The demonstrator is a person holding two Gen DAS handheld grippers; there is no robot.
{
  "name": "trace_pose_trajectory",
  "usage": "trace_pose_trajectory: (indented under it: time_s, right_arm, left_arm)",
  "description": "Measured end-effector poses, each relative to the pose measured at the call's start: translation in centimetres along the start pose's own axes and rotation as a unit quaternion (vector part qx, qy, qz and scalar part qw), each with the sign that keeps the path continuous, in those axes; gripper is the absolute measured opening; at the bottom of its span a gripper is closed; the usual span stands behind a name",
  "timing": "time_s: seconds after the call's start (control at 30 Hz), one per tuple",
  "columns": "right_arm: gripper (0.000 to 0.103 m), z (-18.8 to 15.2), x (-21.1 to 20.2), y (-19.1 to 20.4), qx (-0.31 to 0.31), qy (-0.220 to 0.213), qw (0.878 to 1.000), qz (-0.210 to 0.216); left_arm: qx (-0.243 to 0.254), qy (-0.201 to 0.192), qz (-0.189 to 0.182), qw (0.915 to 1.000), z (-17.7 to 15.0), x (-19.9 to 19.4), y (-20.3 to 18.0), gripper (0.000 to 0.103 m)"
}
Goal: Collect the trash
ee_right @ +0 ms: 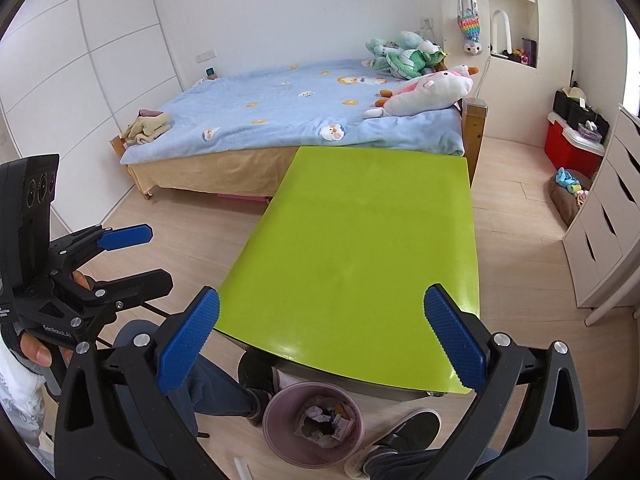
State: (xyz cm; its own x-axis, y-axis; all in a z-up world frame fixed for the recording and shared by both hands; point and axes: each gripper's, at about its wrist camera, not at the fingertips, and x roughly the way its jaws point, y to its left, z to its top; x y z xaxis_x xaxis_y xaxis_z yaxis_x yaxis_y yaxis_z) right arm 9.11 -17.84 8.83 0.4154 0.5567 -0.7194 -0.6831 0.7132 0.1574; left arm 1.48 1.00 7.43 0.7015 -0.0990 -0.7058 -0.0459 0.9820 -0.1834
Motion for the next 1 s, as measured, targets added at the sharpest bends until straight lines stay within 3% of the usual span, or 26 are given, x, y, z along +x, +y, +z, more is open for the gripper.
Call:
trace_pose_trajectory:
  time_s: [1.0]
  right_arm:
    - [0.100,0.1,1.2,-0.8,0.007,0.011,1.000,0.007]
  left_arm:
    - [-0.010,0.005,0.026,0.9996,0.0,0.5,0.1,0.097]
